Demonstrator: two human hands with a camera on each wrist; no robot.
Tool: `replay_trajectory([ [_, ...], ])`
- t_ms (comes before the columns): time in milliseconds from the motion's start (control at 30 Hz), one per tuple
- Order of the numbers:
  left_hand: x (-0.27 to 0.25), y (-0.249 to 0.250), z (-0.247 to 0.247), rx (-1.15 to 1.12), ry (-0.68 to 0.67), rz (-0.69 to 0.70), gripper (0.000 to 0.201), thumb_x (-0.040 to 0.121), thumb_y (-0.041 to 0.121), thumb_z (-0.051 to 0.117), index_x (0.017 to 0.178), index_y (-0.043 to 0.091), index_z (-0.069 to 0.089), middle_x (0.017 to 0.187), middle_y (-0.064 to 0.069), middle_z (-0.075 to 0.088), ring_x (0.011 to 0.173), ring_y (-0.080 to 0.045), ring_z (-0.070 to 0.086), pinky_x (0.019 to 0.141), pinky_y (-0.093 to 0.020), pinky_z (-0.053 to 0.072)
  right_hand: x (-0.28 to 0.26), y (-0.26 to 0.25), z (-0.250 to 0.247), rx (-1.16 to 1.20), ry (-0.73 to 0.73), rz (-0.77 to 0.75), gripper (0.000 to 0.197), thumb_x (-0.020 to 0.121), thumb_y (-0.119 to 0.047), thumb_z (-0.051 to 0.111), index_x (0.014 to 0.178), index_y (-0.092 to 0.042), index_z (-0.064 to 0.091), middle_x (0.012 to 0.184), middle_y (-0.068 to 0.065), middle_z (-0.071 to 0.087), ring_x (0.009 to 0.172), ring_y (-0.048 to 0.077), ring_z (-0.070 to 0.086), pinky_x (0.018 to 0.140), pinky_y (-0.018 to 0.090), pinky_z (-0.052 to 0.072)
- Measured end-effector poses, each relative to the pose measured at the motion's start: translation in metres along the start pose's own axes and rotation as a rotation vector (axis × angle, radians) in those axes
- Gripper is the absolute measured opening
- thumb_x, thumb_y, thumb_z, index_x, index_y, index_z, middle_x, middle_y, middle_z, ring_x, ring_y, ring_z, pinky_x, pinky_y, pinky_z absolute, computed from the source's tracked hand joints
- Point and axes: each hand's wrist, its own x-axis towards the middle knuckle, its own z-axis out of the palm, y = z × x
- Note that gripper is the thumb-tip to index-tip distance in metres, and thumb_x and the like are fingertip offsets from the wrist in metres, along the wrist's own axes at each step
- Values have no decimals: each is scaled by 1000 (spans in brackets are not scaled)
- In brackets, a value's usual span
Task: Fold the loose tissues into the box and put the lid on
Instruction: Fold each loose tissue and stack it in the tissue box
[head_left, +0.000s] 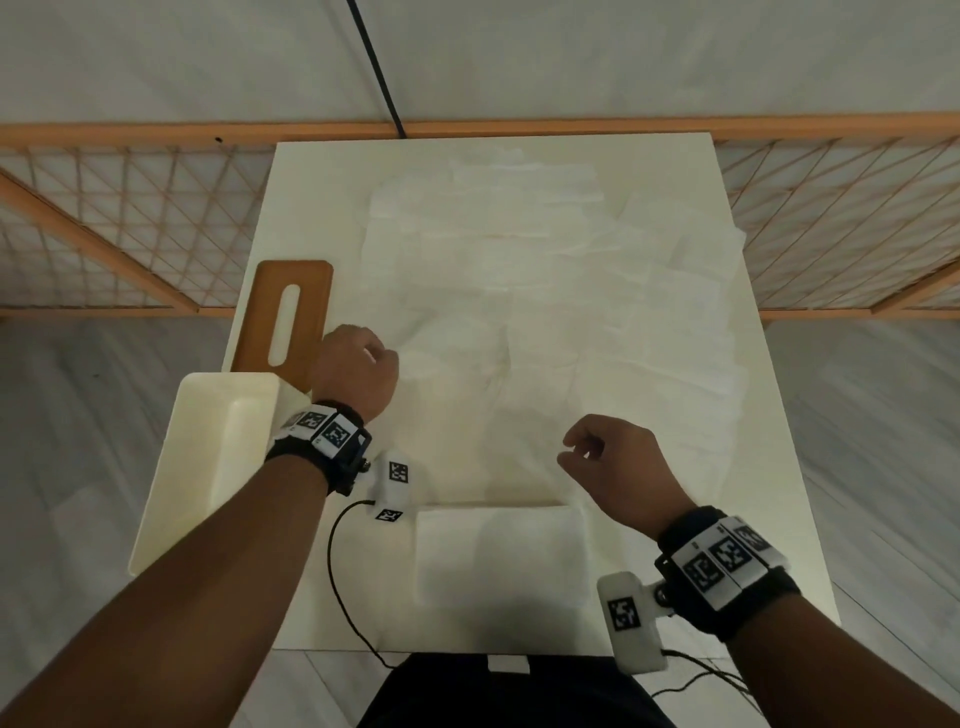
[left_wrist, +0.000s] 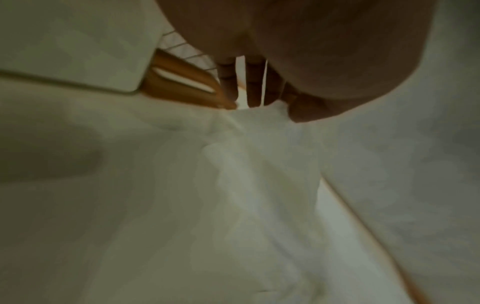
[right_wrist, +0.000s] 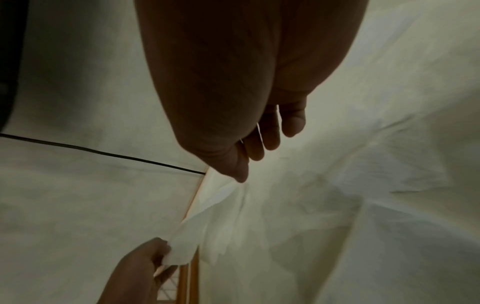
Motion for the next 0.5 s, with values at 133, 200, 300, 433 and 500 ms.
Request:
replay_trajectory([
  [133,-8,35,-42,-352,-223,10,31,86,25,48,91,5,71,90,-3,66,82,-8,58,80,-27,44,11,-29,-9,22,27,-107,17,83,-21,77,93,-26,65,92,-20,59,79,-2,55,70,6,37],
  [200,-13,52,-62,-546,-334,-17,34,73,29,47,73,2,67,82,-14,62,80,-10,57,72,-28,41,17,-44,-11,87,18,-127,38,80,-24,81,113,-26,64,113,-23,56,95,-3,55,84,13,41],
  [300,-25,72,-89,-740,-422,-106,16,66,20,46,52,19,53,69,-4,46,65,-16,45,57,-28,29,25,-62,-15,157,-59,-193,96,70,-30,89,150,-34,36,157,-17,30,141,5,30,111,25,31],
  [433,-41,82,-120,-1074,-561,-193,13,69,14,42,67,11,30,68,-7,26,57,-18,31,54,-30,23,36,-74,-21,494,-213,-79,126,58,-25,95,155,-42,17,157,-14,35,142,6,36,117,33,31],
  [500,-48,79,-130,-1172,-583,-251,8,72,14,40,68,12,33,67,-4,32,55,-17,37,53,-28,29,37,-74,-20,878,-376,4,114,57,-12,89,153,-28,29,144,2,56,131,23,55,109,46,44],
])
